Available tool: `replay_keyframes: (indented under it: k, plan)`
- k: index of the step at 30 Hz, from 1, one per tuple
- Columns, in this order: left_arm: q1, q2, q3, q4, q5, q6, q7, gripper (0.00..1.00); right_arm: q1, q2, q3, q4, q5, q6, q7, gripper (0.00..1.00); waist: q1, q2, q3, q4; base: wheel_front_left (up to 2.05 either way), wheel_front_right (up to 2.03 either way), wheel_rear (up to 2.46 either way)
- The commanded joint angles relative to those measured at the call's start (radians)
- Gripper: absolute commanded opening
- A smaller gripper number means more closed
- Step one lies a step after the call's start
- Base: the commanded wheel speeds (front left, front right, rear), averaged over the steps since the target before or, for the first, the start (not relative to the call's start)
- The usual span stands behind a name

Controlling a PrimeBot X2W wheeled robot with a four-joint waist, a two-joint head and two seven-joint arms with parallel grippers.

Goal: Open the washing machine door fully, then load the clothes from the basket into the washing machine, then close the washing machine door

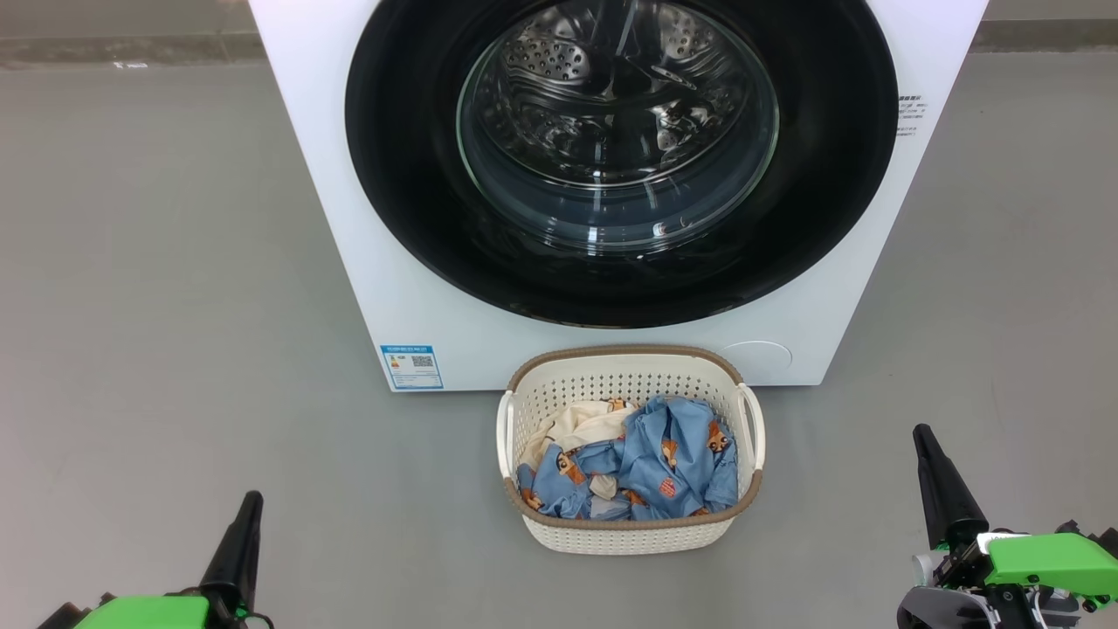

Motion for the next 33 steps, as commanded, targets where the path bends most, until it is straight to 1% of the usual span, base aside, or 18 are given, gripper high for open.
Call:
replay_keyframes:
  k: [1,33]
  plan:
    - [-0.048,0.014,0.035,-0.018,0.013,-0.003,0.004,0.00,-0.013,-0.003,0.020,-0.023,-0.023,0.002,0.005,0.00,0.0000,0.0000,0.000,0.000,0.00,0.00,0.00]
    - [-0.048,0.013,0.036,-0.018,0.014,-0.003,0.005,0.00,-0.013,-0.001,0.016,-0.023,-0.027,0.002,0.008,0.00,0.0000,0.0000,0.000,0.000,0.00,0.00,0.00]
